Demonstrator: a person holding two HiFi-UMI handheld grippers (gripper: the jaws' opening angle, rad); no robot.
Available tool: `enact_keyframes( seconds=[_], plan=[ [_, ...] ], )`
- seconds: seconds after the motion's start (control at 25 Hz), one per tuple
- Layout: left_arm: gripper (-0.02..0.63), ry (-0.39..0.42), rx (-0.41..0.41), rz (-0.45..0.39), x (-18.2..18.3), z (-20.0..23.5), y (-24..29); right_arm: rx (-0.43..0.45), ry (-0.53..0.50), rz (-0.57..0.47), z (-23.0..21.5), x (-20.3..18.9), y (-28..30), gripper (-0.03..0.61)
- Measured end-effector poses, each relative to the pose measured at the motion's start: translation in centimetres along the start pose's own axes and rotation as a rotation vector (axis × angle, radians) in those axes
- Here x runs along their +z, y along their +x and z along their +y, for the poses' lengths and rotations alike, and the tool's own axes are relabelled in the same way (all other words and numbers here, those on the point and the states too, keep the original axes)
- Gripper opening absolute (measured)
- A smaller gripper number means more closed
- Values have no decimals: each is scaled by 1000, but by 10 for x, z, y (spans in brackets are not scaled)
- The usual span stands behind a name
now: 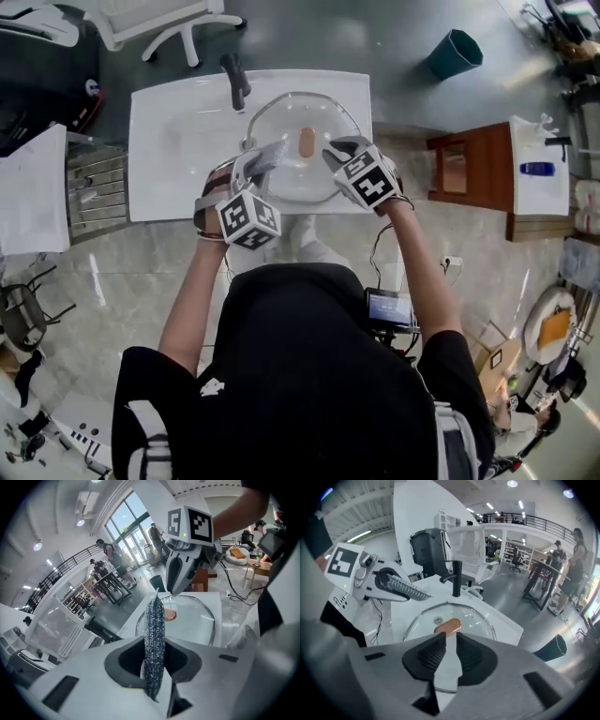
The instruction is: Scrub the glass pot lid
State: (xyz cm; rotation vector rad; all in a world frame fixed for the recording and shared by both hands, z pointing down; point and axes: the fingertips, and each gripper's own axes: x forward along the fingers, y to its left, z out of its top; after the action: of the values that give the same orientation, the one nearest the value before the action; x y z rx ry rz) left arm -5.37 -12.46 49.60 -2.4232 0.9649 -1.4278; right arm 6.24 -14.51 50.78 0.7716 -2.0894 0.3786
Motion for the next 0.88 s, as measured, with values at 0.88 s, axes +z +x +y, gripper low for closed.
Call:
enact_keyframes(
  seconds=[0.88],
  plan=[
    [77,-264,128,-461,137,107,-144,-365,46,-536,1,150,-189,-3]
  ],
)
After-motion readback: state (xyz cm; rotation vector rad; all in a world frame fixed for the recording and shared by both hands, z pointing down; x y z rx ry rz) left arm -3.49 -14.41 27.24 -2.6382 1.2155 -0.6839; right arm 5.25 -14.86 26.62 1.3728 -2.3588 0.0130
